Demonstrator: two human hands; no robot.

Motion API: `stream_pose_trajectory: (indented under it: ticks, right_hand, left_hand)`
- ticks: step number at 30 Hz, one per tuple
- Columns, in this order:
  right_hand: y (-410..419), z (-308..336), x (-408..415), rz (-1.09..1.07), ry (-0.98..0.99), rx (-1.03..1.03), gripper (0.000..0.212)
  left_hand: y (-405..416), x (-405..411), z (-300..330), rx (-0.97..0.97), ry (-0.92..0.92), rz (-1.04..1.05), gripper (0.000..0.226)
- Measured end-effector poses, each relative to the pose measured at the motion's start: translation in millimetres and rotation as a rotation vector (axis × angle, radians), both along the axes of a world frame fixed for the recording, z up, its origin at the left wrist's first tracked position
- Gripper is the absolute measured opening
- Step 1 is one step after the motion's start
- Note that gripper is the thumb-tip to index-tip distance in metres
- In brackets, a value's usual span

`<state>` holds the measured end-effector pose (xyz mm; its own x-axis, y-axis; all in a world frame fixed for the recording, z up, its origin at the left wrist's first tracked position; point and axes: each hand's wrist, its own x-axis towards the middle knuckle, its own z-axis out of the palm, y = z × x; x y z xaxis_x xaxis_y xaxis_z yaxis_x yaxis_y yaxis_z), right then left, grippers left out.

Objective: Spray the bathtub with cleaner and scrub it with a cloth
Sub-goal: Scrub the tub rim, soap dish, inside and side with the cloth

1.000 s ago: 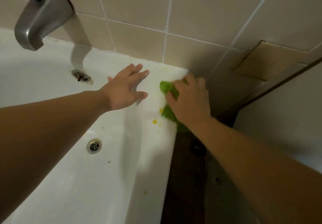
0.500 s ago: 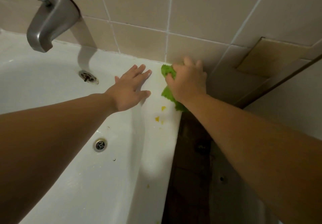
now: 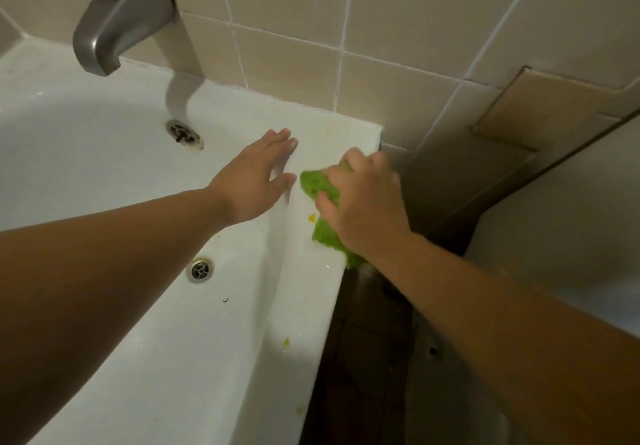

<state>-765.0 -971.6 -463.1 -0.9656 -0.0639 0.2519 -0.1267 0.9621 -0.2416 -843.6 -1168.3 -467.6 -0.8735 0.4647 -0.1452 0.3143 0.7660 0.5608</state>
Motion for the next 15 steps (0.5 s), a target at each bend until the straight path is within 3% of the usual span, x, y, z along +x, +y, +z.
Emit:
stream_pose_trajectory:
  ticks: [4, 9, 15]
  right_hand:
    - [16.1, -3.9, 51.1, 0.165, -0.004, -0.059, 0.034]
    - [23.4, -3.9, -26.0, -0.018, 0.035, -0.019, 0.034]
    - [9.3, -2.9, 71.6, 0.162, -0.038, -0.043, 0.033]
  left_hand:
    - [1.9, 29.4, 9.1, 0.051, -0.052, 0.118, 0.053]
    - [-3.2, 83.8, 9.1, 0.159, -0.209, 0.306, 0.049]
    - [-0.8, 139.2, -3.4, 0.296, -0.348, 0.412, 0.064]
